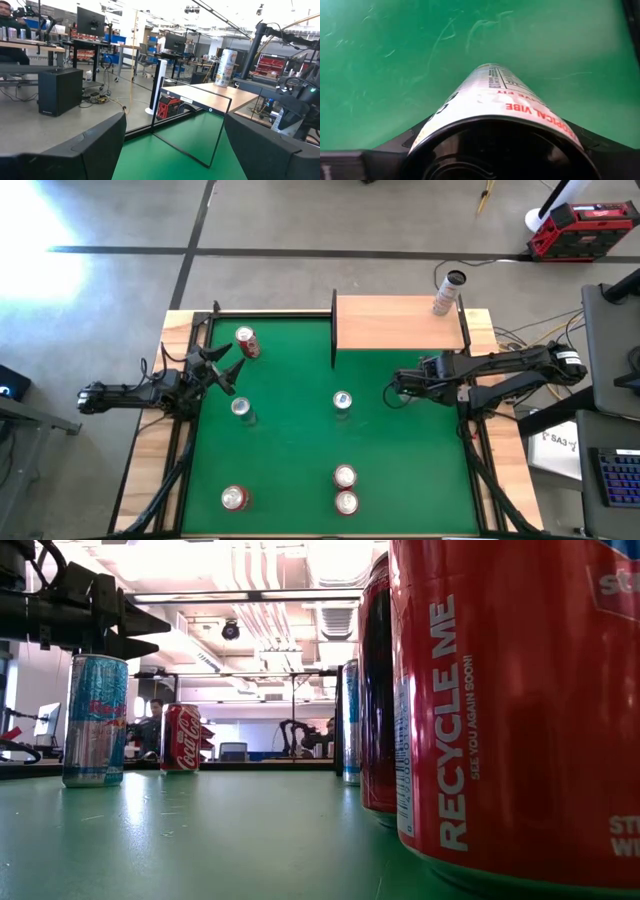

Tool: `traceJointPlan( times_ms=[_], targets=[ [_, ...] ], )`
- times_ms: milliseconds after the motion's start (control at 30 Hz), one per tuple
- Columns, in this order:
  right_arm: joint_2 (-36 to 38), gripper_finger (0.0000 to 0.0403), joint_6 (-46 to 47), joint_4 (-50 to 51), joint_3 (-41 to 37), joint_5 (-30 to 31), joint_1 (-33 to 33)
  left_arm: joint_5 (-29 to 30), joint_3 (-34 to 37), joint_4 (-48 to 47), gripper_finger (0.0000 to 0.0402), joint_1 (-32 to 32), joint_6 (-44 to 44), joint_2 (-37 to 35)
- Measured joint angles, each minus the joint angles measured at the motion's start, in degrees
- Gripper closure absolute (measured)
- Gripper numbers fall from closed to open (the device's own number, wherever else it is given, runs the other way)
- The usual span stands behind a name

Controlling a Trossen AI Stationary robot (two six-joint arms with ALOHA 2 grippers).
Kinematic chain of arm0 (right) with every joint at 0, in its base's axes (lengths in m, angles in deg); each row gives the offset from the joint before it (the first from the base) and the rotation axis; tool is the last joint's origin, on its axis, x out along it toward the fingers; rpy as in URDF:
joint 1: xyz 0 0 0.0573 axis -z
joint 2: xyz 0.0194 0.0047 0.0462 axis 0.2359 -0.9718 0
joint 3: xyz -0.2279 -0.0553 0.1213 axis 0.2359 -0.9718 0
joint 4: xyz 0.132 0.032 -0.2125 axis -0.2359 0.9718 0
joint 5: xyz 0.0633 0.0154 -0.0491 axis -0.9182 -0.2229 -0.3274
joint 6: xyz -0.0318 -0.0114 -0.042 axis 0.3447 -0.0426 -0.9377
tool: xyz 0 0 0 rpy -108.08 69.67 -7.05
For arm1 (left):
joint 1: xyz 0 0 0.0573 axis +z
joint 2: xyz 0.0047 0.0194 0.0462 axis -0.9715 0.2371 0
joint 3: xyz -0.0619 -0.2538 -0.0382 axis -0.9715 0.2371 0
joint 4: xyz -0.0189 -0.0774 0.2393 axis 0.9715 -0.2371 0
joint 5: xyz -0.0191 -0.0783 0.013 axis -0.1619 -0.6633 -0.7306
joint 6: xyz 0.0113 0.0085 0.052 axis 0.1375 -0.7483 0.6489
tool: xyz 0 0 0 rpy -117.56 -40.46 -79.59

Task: Place canned beverage on shelf
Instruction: Put the white yellow soda can on the shelf aligned with the other white yellow soda can

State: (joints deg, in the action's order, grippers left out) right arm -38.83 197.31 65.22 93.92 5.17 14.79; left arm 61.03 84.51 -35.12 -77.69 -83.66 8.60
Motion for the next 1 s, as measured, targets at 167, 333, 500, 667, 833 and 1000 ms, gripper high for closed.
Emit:
traceJointPlan(
  times_ms=[167,333,500,667,833,1000],
  targets=[
    [0.0,0.0140,-2.3,0.9,0.0,0.5,0.0,0.0,0.0,0.0,0.0078,0.0,0.0,0.0],
    [0.0,0.0139,-4.3,0.8,0.0,0.1,0.0,0.0,0.0,0.0,0.0078,0.0,0.0,0.0],
    [0.0,0.0114,-4.3,0.7,0.0,-0.2,0.0,0.0,0.0,0.0,0.0078,0.0,0.0,0.0],
    [0.0,0.0083,-4.2,0.5,0.0,-0.1,0.0,0.0,0.0,0.0,0.0078,0.0,0.0,0.0],
    [0.1,0.0052,-4.5,0.5,0.0,1.4,0.0,0.0,0.0,0.0,0.0078,0.0,0.0,0.0],
    [0.1,0.0023,-9.5,0.1,0.0,1.6,-0.6,0.0,0.0,0.0,0.0078,0.0,0.0,0.0]
  ],
)
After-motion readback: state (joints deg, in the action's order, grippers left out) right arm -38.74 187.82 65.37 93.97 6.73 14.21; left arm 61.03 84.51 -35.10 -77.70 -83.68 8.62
